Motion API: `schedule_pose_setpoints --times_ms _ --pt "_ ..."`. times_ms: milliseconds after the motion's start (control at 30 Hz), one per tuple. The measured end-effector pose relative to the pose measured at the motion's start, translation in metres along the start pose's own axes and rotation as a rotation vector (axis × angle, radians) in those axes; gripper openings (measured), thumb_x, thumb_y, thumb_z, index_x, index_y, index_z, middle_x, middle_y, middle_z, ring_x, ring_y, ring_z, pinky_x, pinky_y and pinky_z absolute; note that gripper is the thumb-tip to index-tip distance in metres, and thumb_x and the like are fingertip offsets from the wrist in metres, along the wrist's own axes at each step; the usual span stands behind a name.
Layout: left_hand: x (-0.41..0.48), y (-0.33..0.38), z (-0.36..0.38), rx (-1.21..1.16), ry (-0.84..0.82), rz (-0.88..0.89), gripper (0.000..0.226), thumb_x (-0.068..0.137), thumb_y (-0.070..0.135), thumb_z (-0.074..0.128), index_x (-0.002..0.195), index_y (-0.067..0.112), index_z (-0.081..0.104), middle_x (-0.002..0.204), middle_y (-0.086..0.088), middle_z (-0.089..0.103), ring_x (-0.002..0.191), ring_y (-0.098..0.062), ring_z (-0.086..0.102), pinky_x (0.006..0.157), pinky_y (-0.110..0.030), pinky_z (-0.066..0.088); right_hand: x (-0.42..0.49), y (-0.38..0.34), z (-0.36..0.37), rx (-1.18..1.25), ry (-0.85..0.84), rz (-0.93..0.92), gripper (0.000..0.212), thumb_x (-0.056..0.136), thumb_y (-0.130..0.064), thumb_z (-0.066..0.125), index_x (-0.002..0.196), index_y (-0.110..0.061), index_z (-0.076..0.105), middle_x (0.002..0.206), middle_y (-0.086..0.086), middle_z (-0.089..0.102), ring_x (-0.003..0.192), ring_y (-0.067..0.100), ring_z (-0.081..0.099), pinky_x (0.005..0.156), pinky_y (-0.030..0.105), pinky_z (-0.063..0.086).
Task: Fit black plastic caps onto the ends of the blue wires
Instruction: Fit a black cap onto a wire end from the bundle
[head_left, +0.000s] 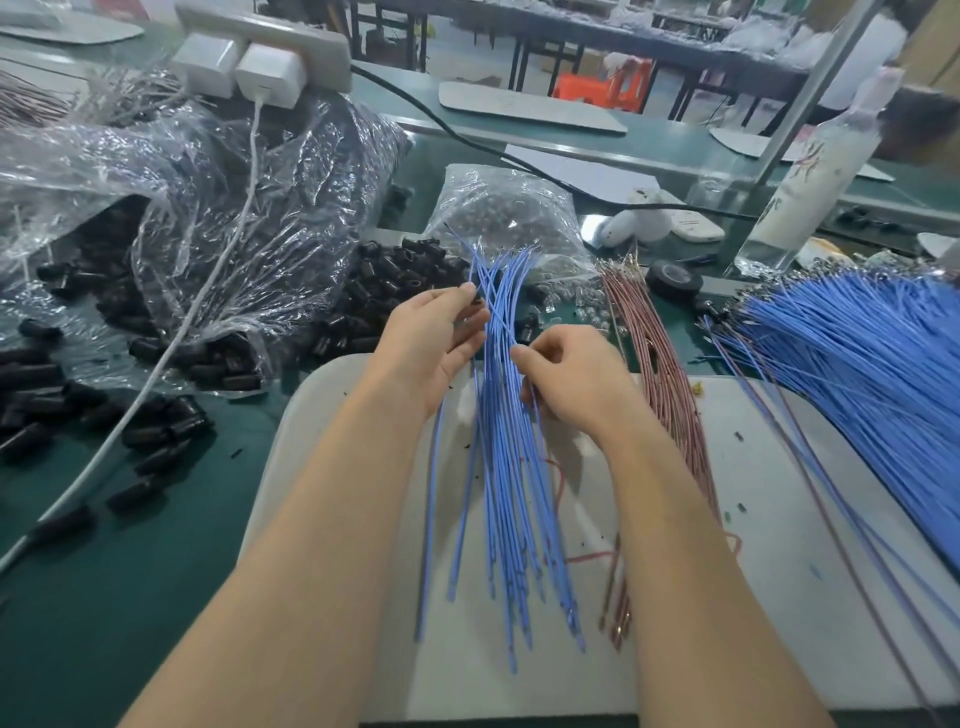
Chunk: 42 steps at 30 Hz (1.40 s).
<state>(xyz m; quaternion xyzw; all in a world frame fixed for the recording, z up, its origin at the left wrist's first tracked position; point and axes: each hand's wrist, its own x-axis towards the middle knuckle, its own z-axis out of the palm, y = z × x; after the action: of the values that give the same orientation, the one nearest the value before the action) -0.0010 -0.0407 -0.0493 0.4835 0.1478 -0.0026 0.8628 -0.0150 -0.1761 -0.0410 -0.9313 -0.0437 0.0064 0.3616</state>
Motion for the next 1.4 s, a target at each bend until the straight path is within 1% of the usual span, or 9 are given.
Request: schedule_pose_setpoints --times_ms 67,200,333,467,667,867,1033,1233,1400 --pt "-0.001 0.000 0.002 0.003 0.005 0.001 0.010 0.094 0.012 0.055 0.084 0.011 0.057 0.086 -0.005 0.062 0.081 -0.014 0.063 0.084 -0.027 0.054 -0.002 -0.005 -0.003 0.264 -0.003 -0.041 0.022 0.095 -0.024 0.055 0.076 -0.013 0.060 0.058 -0.004 0.064 0.040 0.001 0.046 0.051 0.022 0.041" --pt "-0.001 0.000 0.003 0.070 -0.004 0.021 0.008 0.095 0.013 0.054 0.088 0.010 0.057 0.098 -0.009 0.063 0.093 -0.018 0.063 0.089 -0.027 0.051 -0.002 -0.003 -0.021 1.244 -0.311 -0.049 0.011 0.090 -0.014 0.054 0.086 -0.005 0.059 0.060 0.002 0.059 0.033 0.002 0.033 0.035 0.011 0.025" --pt "-0.002 -0.001 0.006 0.128 -0.015 0.046 0.008 0.095 0.013 0.053 0.088 0.011 0.057 0.100 -0.010 0.064 0.094 -0.019 0.063 0.088 -0.027 0.051 -0.001 -0.001 -0.017 1.119 -0.290 -0.015 0.013 0.094 -0.006 0.048 0.093 -0.004 0.061 0.057 0.002 0.058 0.034 0.002 0.035 0.036 0.010 0.025" --pt "-0.001 -0.001 0.005 0.135 0.002 0.050 0.007 0.095 0.014 0.054 0.089 0.012 0.057 0.100 -0.009 0.063 0.093 -0.018 0.063 0.088 -0.027 0.051 -0.006 0.001 -0.026 1.499 -0.586 -0.285 0.019 0.091 -0.014 0.051 0.096 -0.007 0.067 0.060 0.000 0.057 0.038 0.000 0.042 0.039 0.011 0.027" --pt "-0.007 0.004 0.005 0.080 -0.122 0.068 0.005 0.095 0.014 0.055 0.091 0.013 0.058 0.096 -0.003 0.067 0.093 -0.016 0.063 0.093 -0.032 0.050 0.001 0.001 -0.028 1.423 0.178 -0.017 0.020 0.099 -0.007 0.042 0.087 -0.012 0.056 0.059 0.001 0.062 0.042 0.007 0.046 0.040 0.014 0.038" --pt "-0.020 0.003 0.008 0.178 -0.538 -0.072 0.007 0.095 0.012 0.052 0.089 0.013 0.056 0.107 -0.015 0.070 0.093 -0.022 0.069 0.081 -0.027 0.057 0.004 0.011 -0.036 1.414 0.598 0.042 0.018 0.102 -0.012 0.039 0.089 -0.020 0.048 0.062 -0.002 0.066 0.049 0.009 0.055 0.051 0.018 0.045" --pt "-0.021 0.004 0.007 0.171 -0.507 -0.082 0.004 0.094 0.011 0.053 0.089 0.010 0.054 0.077 -0.008 0.072 0.053 -0.004 0.061 0.052 -0.013 0.051 0.006 0.013 -0.036 1.368 0.592 0.043 0.013 0.098 -0.004 0.046 0.098 -0.017 0.050 0.081 0.005 0.064 0.058 0.008 0.055 0.058 0.019 0.049" --pt "-0.017 -0.004 0.009 0.285 -0.390 0.063 0.003 0.093 0.010 0.056 0.091 0.010 0.054 0.069 -0.004 0.066 0.046 -0.002 0.052 0.048 -0.013 0.046 0.005 0.001 -0.013 0.993 0.139 0.061 0.014 0.095 -0.005 0.054 0.083 -0.009 0.060 0.065 0.000 0.066 0.054 0.008 0.060 0.058 0.019 0.053" --pt "-0.010 -0.012 0.007 0.755 -0.143 0.429 0.009 0.090 0.017 0.064 0.088 0.022 0.057 0.082 0.006 0.068 0.075 -0.012 0.064 0.074 -0.022 0.050 0.008 0.004 -0.017 0.921 0.448 0.014 0.017 0.096 -0.006 0.053 0.082 -0.016 0.057 0.070 0.000 0.064 0.057 0.005 0.060 0.058 0.018 0.051"
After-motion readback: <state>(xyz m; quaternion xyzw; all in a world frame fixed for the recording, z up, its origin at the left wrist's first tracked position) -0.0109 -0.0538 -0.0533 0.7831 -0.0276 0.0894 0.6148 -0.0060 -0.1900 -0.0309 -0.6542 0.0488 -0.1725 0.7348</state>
